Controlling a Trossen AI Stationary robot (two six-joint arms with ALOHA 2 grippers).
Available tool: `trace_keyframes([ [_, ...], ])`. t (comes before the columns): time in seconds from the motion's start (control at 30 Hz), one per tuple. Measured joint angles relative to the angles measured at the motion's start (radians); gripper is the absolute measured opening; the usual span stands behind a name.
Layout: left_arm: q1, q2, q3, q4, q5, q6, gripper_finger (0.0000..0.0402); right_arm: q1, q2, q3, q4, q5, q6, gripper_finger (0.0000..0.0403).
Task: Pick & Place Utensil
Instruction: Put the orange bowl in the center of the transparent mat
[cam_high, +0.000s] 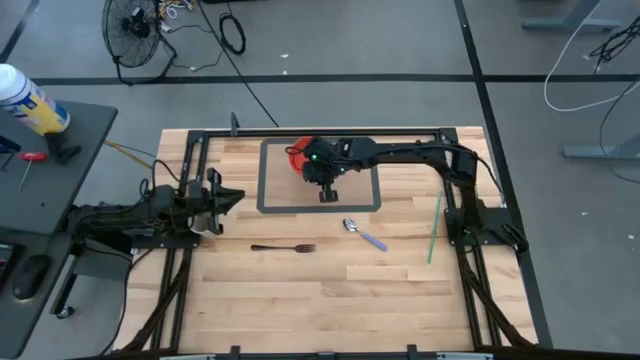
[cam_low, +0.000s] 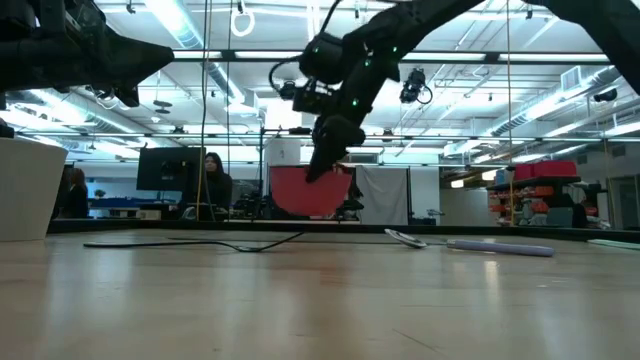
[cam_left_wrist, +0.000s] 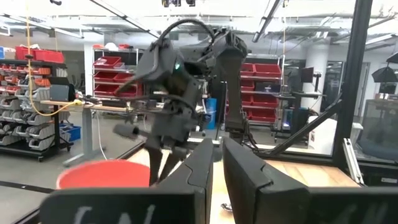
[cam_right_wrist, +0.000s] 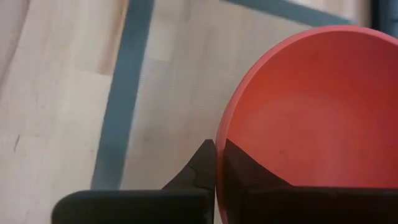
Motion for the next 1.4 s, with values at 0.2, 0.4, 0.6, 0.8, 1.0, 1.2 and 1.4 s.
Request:
trace_keyframes([
  [0.2, 0.0, 0.0, 0.0, 0.001, 0.0, 0.0, 0.0042, -0.024, 0.037, 0.001, -0.011, 0.0, -0.007, 0.0009],
  [0.4, 0.0, 0.0, 0.0, 0.001, 0.0, 0.0, 0.0042, -0.038, 0.051, 0.001, -0.022, 0.0, 0.018, 0.0009],
  [0.6, 0.0, 0.0, 0.0, 0.001, 0.0, 0.0, 0.0042, -0.037, 0.051, 0.001, -0.039, -0.001, 0.019, 0.0009],
  [0.8, 0.0, 0.0, 0.0, 0.001, 0.0, 0.0, 0.0042, -0.036, 0.051, 0.001, -0.04, 0.0, 0.019, 0.0017],
  [1.0, 0.0, 0.0, 0.0, 0.001, 0.0, 0.0, 0.0042, -0.033, 0.051, 0.001, -0.023, -0.001, 0.021, 0.0035],
  [1.2, 0.0, 0.0, 0.0, 0.001, 0.0, 0.0, 0.0042, -0.026, 0.051, 0.001, -0.017, -0.001, 0.022, 0.0049],
  [1.4, 0.0, 0.0, 0.0, 0.001, 0.0, 0.0, 0.0042, -0.013, 0.045, 0.001, 0.0, 0.012, 0.035, 0.0077],
])
